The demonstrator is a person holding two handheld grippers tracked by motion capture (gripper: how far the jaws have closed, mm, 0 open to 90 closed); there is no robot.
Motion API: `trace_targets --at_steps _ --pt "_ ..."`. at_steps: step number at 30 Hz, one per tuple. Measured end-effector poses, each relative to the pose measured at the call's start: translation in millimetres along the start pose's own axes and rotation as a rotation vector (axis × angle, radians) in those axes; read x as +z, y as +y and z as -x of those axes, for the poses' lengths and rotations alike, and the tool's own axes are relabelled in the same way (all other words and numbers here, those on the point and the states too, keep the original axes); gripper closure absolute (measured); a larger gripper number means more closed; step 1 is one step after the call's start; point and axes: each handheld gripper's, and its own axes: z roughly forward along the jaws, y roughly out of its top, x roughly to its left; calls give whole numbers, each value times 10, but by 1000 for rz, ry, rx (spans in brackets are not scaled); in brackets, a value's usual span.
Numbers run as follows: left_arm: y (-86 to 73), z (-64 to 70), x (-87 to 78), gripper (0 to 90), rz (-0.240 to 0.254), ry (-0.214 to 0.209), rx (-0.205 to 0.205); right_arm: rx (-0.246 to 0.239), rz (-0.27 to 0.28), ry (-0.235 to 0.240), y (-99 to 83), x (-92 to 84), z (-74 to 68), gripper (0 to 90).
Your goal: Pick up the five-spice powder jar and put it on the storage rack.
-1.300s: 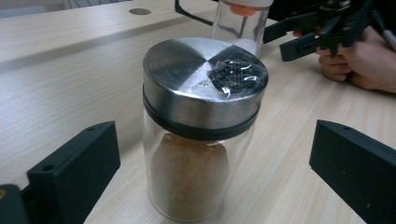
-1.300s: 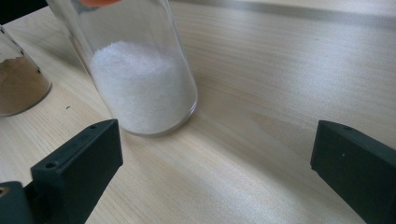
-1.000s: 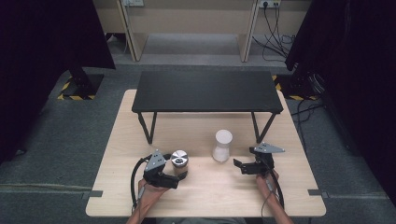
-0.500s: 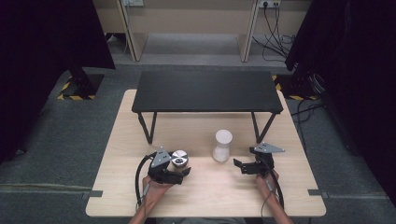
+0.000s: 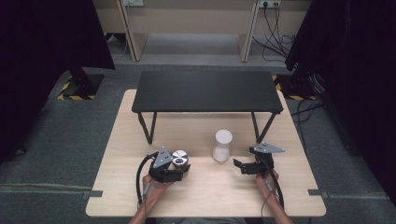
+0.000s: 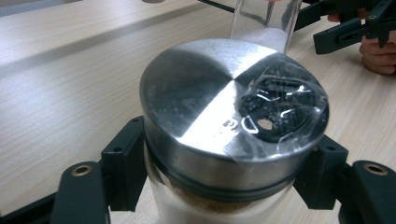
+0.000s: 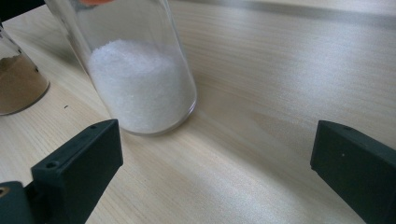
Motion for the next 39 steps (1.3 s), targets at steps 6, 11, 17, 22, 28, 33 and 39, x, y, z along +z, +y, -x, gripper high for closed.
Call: trace_targets --at_steps 6,11,17,22,28,33,39 --pt "25 32 -2 304 -6 12 16 -1 0 1 0 0 0 23" --pt "32 6 -8 306 -5 1 5 -3 0 0 1 1 -2 23" --pt "87 -29 -91 306 13 -12 -4 -2 0 0 0 1 -1 23" --pt "167 -106 -143 306 12 -32 -38 -2 0 -1 0 1 -4 23" --pt "331 -182 -234 306 1 -33 -43 -4 -2 -1 3 2 -5 23" --pt "468 -235 -335 306 9 -40 -37 -3 -1 -1 2 2 -5 23" --pt "675 -304 -496 305 17 -52 -32 -4 -2 -2 4 3 -7 23"
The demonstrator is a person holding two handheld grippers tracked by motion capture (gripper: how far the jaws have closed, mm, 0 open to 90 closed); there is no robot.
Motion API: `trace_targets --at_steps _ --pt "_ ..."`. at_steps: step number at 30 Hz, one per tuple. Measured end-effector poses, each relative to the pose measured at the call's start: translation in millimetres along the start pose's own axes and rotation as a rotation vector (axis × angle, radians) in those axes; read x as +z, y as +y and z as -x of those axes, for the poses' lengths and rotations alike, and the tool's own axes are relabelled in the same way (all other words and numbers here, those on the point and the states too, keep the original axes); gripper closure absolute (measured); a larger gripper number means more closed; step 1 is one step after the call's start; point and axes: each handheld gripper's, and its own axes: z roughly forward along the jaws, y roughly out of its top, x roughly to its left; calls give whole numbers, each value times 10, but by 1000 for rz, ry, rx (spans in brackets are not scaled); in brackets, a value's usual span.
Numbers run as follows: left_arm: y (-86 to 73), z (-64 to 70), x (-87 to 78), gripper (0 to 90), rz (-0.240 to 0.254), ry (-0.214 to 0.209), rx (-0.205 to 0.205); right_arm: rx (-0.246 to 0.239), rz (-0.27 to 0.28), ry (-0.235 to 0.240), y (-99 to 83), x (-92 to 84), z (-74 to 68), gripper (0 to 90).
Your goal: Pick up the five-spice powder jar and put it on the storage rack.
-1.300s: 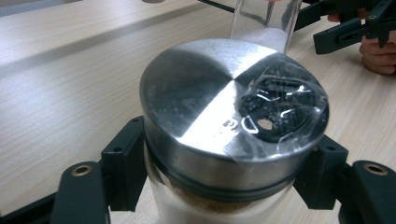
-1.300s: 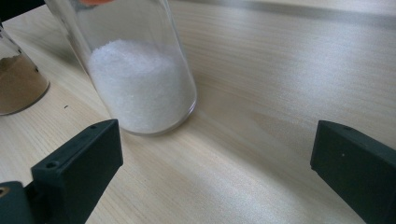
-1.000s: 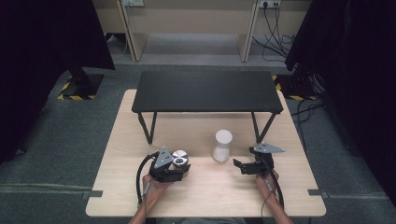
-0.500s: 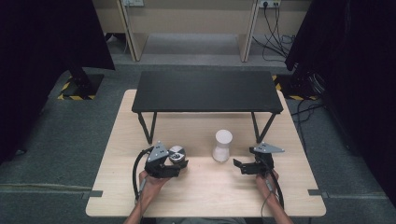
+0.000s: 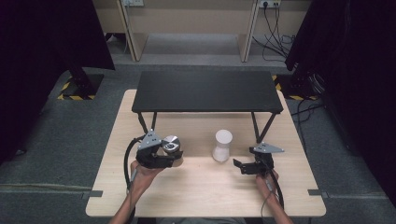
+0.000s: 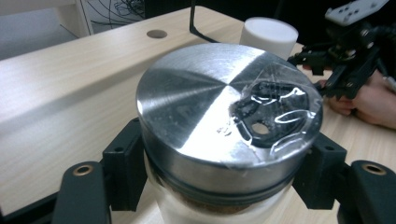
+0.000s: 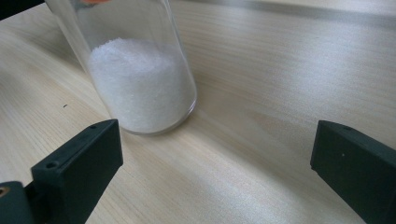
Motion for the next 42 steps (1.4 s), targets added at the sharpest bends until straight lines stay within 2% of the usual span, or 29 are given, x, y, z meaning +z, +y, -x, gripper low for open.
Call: trace_targets --at_steps 5,8,9,11,12,18,31,32,33,42 --pt "142 -32 -138 305 14 0 -3 1 -1 0 1 0 -1 23" --pt "265 -82 -248 305 34 -7 -21 2 -1 -1 1 0 -1 23" --pt "265 -82 -248 305 34 -7 -21 1 -1 -1 2 0 -1 23" --pt "396 -74 -305 305 31 8 -8 2 -1 -1 2 0 -1 23" --pt "396 -74 -305 306 31 8 -8 2 -1 -1 2 0 -1 23" --pt "687 -67 -344 306 4 39 20 2 -1 -2 3 1 -3 23" --pt "1048 -154 -388 306 -13 28 19 3 -2 0 4 1 1 23" --pt "1127 -154 -395 306 -13 39 20 3 -2 0 4 1 1 23" --pt "1127 -154 -395 305 -13 39 20 3 -2 0 4 1 0 23" --pt "1483 -173 -357 306 -24 102 16 1 -2 0 4 2 -1 23"
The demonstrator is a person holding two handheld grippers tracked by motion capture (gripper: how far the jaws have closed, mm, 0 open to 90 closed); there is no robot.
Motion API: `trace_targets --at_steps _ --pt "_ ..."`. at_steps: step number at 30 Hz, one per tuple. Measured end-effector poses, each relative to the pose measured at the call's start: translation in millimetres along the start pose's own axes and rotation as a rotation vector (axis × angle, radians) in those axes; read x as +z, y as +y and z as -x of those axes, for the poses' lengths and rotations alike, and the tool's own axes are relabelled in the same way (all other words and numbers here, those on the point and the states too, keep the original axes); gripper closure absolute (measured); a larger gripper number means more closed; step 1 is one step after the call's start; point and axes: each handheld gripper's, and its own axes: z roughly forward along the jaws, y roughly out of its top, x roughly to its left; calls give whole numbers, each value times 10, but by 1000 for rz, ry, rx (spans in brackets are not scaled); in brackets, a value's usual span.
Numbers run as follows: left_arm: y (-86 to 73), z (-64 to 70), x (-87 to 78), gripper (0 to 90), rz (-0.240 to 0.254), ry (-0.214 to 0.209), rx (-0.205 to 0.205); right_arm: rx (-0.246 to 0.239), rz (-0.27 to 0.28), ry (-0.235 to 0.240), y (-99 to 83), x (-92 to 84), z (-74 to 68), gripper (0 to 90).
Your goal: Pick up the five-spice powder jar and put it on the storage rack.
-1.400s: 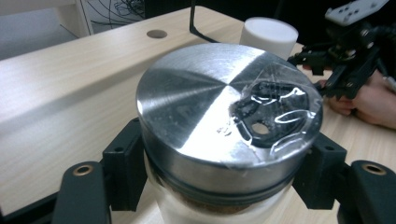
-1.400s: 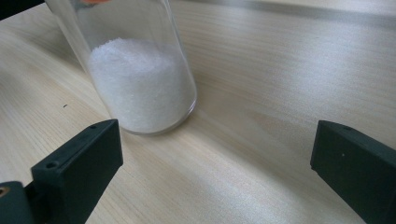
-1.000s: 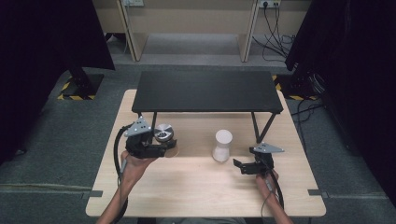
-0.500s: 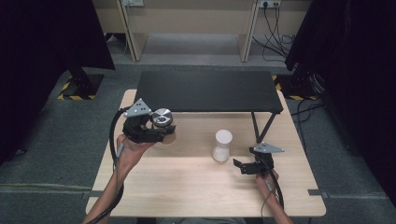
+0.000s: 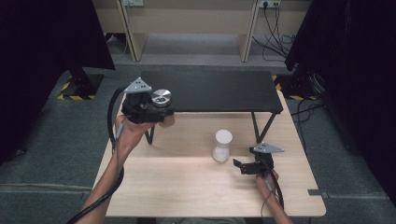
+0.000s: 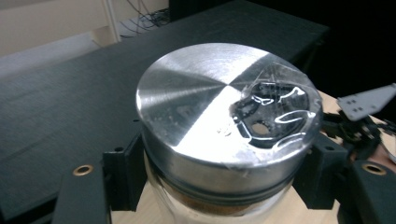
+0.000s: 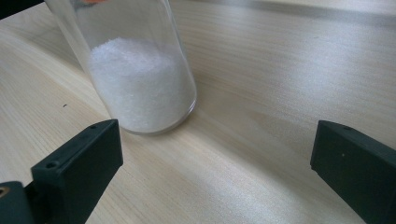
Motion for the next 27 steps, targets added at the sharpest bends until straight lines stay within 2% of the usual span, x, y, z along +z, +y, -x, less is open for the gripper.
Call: trace_targets --at_steps 7,9,18,24,27 --pt "148 -42 73 306 5 30 -16 0 0 -1 0 0 -2 23" --pt "244 -40 144 306 -7 57 -12 3 -1 0 0 -1 0 23" --pt "345 -114 353 306 21 98 -52 6 0 4 -2 -3 11 23" --pt "411 -162 427 306 -1 171 -62 6 1 9 -3 -3 20 23" --pt "412 -204 431 306 7 202 -79 7 3 10 -5 -2 24 23"
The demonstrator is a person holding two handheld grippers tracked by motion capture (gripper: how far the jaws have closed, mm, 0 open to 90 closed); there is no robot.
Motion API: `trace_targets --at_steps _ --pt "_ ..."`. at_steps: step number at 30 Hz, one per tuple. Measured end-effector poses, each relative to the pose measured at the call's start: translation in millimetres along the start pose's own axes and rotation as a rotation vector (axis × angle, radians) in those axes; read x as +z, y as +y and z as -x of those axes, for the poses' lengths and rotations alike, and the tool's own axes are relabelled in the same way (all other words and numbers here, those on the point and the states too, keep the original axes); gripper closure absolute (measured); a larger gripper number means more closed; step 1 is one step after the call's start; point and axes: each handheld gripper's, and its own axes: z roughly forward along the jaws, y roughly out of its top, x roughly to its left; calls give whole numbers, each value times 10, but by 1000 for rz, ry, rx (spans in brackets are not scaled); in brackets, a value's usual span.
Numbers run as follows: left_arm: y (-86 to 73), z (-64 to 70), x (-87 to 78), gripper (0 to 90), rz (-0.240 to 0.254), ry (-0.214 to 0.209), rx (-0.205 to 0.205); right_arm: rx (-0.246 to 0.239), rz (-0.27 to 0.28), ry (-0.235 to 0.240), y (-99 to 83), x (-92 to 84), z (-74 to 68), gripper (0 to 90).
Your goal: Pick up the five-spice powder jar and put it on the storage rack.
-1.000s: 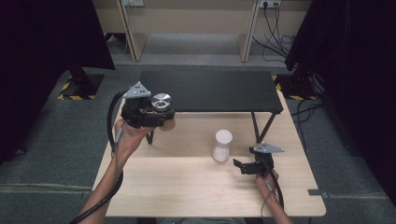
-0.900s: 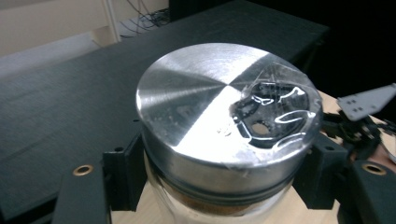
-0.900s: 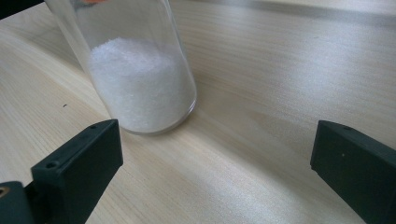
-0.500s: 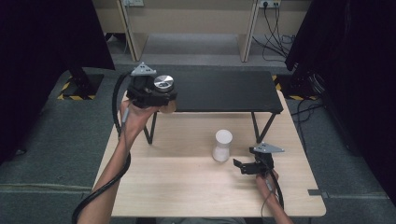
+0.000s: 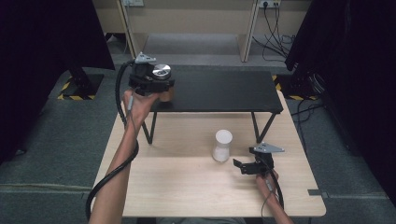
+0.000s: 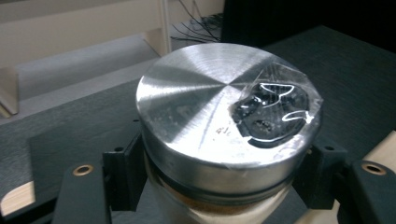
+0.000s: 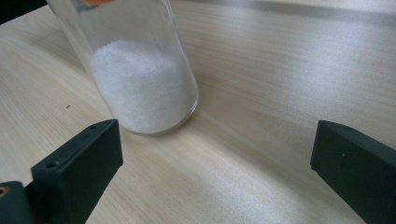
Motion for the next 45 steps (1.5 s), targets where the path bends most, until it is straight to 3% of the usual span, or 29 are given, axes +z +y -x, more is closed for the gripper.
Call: trace_targets --at_steps 9,25,31,45 --pt "9 -42 102 306 -15 55 -30 3 3 3 -5 0 8 23" --pt "-66 -79 236 306 -19 75 -62 -1 0 6 0 1 8 23" --pt "-74 -31 248 305 -16 89 -38 -2 0 7 1 2 10 23" --pt "-123 -43 244 306 0 86 -40 -5 -1 6 4 5 0 23"
